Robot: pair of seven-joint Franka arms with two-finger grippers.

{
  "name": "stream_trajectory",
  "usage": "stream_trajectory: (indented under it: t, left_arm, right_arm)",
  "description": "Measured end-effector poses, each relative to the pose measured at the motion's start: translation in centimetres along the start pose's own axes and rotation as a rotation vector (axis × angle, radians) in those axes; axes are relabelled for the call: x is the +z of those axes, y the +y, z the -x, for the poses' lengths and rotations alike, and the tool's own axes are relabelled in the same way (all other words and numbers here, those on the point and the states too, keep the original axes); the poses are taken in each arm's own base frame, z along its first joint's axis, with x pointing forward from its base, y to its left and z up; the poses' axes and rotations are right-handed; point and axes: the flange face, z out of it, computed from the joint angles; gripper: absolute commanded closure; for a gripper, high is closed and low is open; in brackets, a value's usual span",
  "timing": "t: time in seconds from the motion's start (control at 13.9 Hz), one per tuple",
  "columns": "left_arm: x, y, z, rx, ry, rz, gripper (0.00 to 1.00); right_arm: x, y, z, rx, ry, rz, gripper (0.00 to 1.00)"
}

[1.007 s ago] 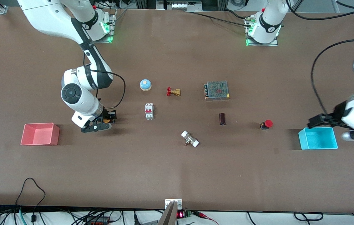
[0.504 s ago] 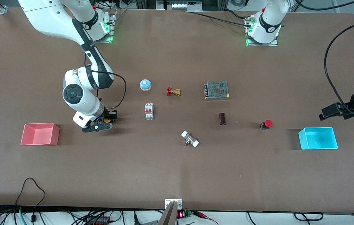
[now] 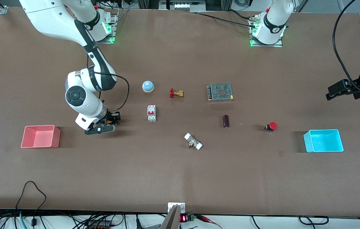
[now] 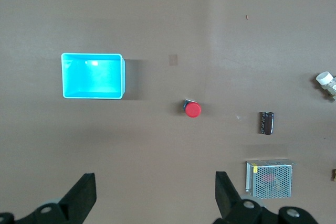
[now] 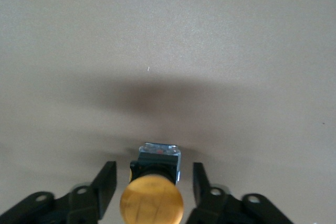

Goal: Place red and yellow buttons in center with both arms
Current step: 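Lower the yellow button with the right gripper while the left gripper withdraws, then open the right gripper and raise it away from the yellow button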

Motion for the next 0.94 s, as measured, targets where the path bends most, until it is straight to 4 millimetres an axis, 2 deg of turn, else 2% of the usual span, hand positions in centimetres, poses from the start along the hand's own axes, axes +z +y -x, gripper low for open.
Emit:
stream_trajectory:
  t: [0.14, 0.29, 0.36, 0.43, 0.5, 0.65, 0.79, 0.86, 0.94]
  left_arm:
    - [0.0, -0.4, 0.0, -0.014, 0.000, 0.003, 0.00]
    - [-0.1, -1.0, 0.0, -0.029, 0.000, 0.015, 0.00]
    - [-0.1, -1.2, 0.0, -0.034, 0.001, 0.020, 0.00]
    - [-0.1, -1.2, 0.0, -0.034, 0.001, 0.020, 0.00]
    - [-0.1, -1.1, 0.0, -0.032, 0.001, 0.020, 0.00]
    - [-0.1, -1.0, 0.1, -0.030, -0.001, 0.020, 0.00]
    - [-0.1, -1.0, 0.1, -0.031, -0.001, 0.020, 0.00]
    - [-0.1, -1.0, 0.1, -0.031, -0.001, 0.020, 0.00]
    - [-0.1, -1.0, 0.1, -0.031, -0.001, 0.020, 0.00]
  right_arm:
    - [-0.1, 0.0, -0.1, 0.000, 0.004, 0.000, 0.00]
    - [-1.2, 0.2, -0.9, 0.005, 0.029, -0.001, 0.00]
    - [-3.1, 0.6, -1.7, 0.012, 0.042, 0.001, 0.00]
    - [-5.9, 1.1, -2.6, 0.021, 0.039, 0.003, 0.00]
    - [-9.8, 1.6, -3.3, 0.032, 0.028, 0.004, 0.00]
    - [-20.2, 3.8, -3.3, 0.074, 0.008, -0.002, 0.00]
    - [-30.4, 8.1, -0.9, 0.139, 0.002, -0.005, 0.00]
    - [-34.3, 10.4, 0.7, 0.175, 0.000, -0.007, 0.00]
    - [-37.2, 12.4, 2.1, 0.207, 0.000, -0.009, 0.00]
